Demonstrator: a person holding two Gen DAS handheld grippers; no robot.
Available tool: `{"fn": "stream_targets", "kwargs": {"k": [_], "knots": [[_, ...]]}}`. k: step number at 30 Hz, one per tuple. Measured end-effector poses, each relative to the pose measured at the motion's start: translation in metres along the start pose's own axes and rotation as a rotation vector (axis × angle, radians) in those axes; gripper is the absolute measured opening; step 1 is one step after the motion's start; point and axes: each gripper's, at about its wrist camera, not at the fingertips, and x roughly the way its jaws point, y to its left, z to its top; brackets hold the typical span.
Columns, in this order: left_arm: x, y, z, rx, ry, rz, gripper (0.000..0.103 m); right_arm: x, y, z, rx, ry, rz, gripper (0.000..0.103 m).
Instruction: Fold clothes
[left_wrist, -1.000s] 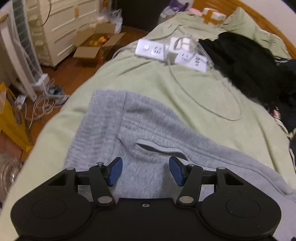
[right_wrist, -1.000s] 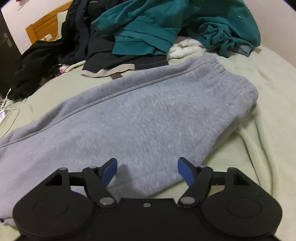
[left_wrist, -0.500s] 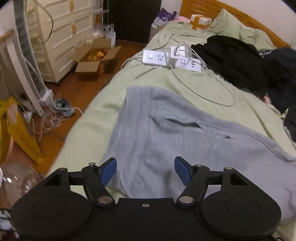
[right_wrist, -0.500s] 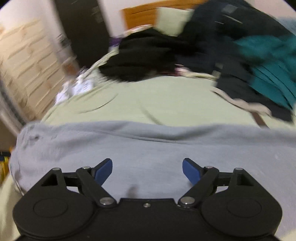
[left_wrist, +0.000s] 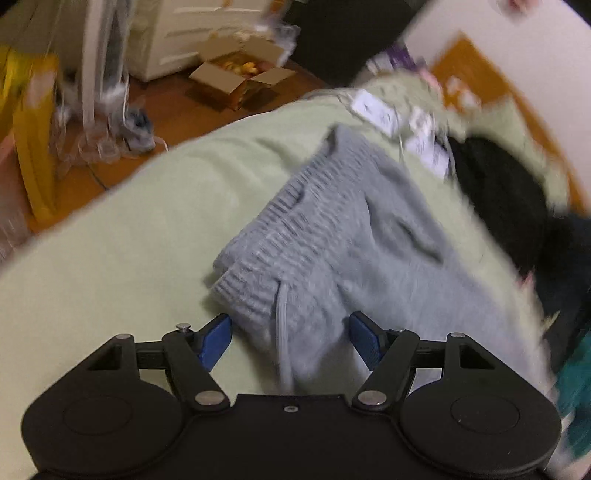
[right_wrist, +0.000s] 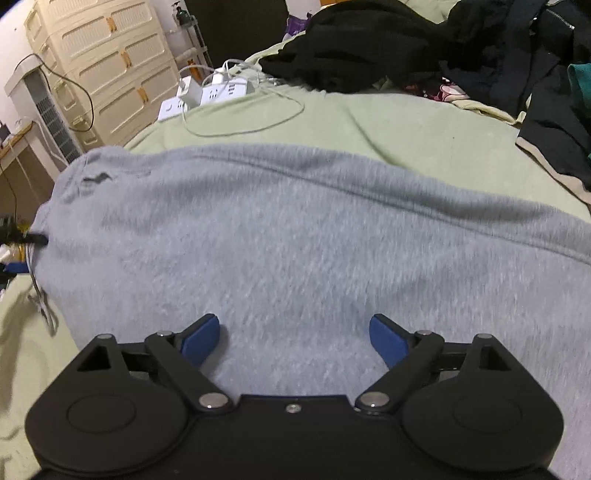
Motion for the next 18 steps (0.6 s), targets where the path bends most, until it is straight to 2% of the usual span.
{"fn": "stream_targets", "kwargs": {"k": [2,7,14,18], "knots": [[0.005,0.01,0.0,-0.051,-0.022,-0.036,0.076,0.001,-0.001,-0.003,0.008,-0.004,0.005,0.091],[0.014,0.012,0.002,-0.064,-0.06,-0.074,0.079,0.002,0.0,-0.005,-0.008,-0.007,-0.005,0.093],[0.029,0.018,0.011,-0.182,-0.1,-0.188,0.079,-0.004,-0.002,-0.006,0.003,-0.007,-0.011,0.093],[0.041,0.008,0.015,-0.173,-0.123,-0.185,0.079,-0.008,-0.005,-0.005,0.02,0.015,-0.027,0.093]]}}
